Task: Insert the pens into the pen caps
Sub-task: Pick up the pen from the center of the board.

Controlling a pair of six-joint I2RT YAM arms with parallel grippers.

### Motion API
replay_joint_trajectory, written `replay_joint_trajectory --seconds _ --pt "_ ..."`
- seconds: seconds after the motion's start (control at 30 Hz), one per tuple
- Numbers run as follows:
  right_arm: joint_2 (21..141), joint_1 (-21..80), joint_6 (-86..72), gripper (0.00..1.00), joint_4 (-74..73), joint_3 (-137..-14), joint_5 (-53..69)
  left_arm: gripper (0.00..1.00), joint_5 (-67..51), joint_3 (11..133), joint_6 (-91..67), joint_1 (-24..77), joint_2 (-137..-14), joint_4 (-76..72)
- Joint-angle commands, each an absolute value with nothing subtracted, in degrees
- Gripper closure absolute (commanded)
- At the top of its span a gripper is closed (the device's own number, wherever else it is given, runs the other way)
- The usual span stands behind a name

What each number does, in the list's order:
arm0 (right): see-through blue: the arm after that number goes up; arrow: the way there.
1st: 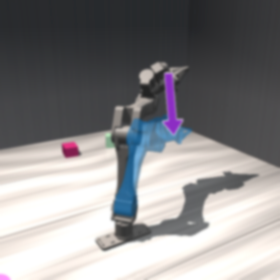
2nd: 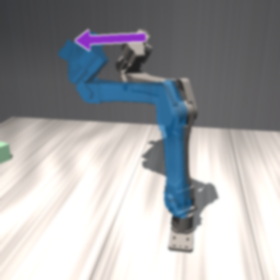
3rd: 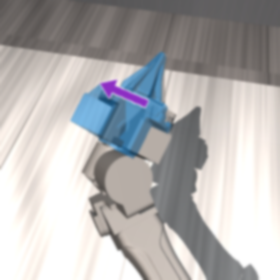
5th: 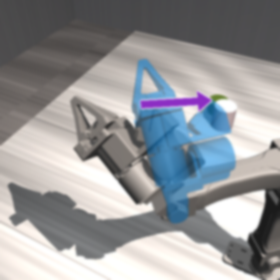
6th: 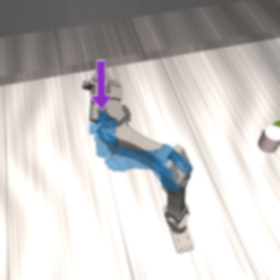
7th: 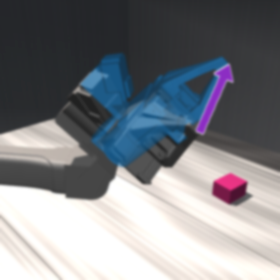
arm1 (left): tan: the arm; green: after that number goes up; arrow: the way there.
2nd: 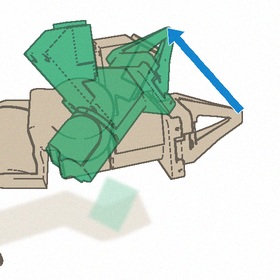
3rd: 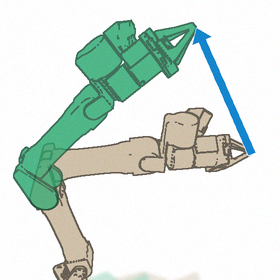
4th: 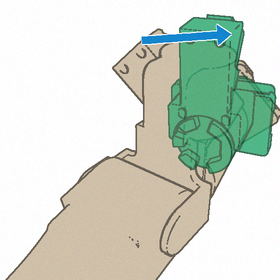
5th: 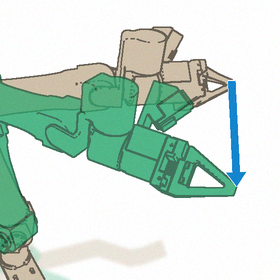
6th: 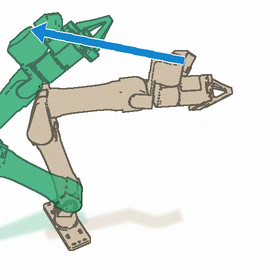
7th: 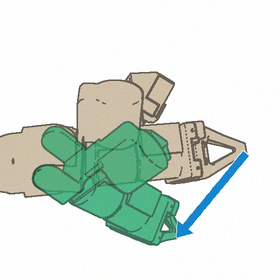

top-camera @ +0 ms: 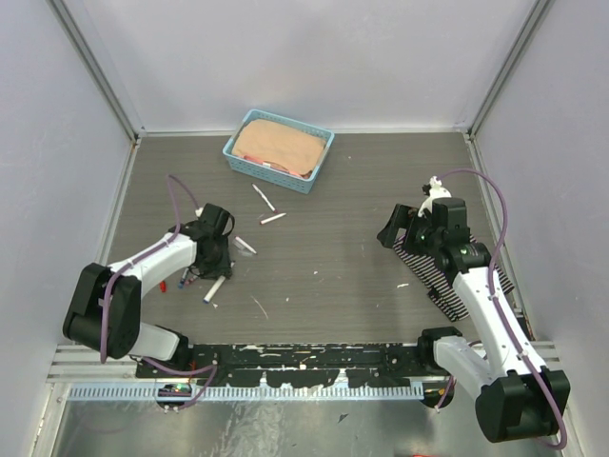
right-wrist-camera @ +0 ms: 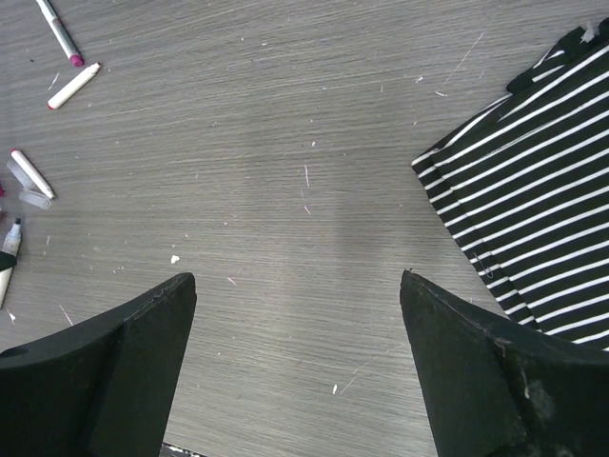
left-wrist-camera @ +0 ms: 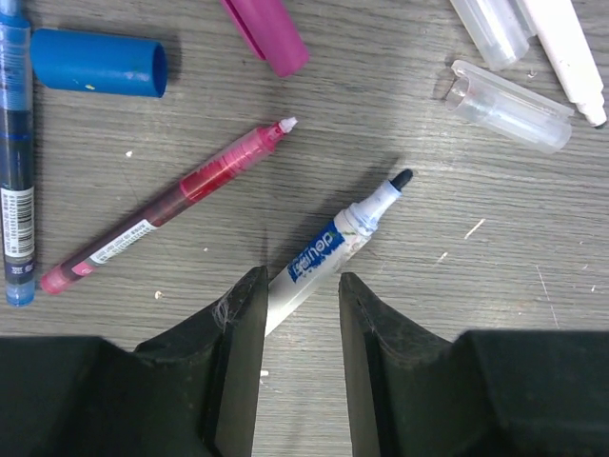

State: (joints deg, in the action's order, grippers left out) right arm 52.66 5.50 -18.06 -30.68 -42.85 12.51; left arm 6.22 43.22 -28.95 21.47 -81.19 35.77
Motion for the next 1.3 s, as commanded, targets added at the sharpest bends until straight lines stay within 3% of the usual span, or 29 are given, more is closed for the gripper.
replay_joint_trajectory --seconds 0.0,0.1,0.27,0.5,0.77,0.97,1.17,1.27 --pt "51.2 5.3 -17.8 0.08 -29.8 -45.9 12.0 0.56 3.6 43.4 -29.6 21.3 -82.4 34.3" --pt "51.2 5.3 -17.9 0.08 -29.9 -46.0 12.0 0.54 3.3 43.7 -30.2 21.3 -84.1 34.8" --pt "50.7 5.3 -18.2 0.08 -30.0 -46.0 11.7 0.61 3.4 44.2 -30.3 21.3 -85.0 35.0" --pt "50.0 5.3 -18.7 0.08 -30.1 -46.2 11.0 0.88 2.6 44.3 -29.5 21.3 -82.7 34.8" --pt "46.1 5.2 -23.4 0.01 -27.2 -44.1 10.0 0.97 2.0 45.3 -28.1 21.3 -75.3 35.3" --pt "46.1 4.8 -36.0 0.0 -13.1 -37.8 23.0 1.0 -3.7 47.0 -29.1 22.8 -67.3 32.6" --pt "48.5 4.8 -34.4 0.0 -1.6 -34.7 33.9 1.0 -4.7 49.3 -32.8 29.0 -62.4 27.1" --pt "51.3 5.1 -46.2 0.0 12.6 -29.4 44.5 1.0 -5.4 50.7 -35.0 32.0 -62.9 23.7"
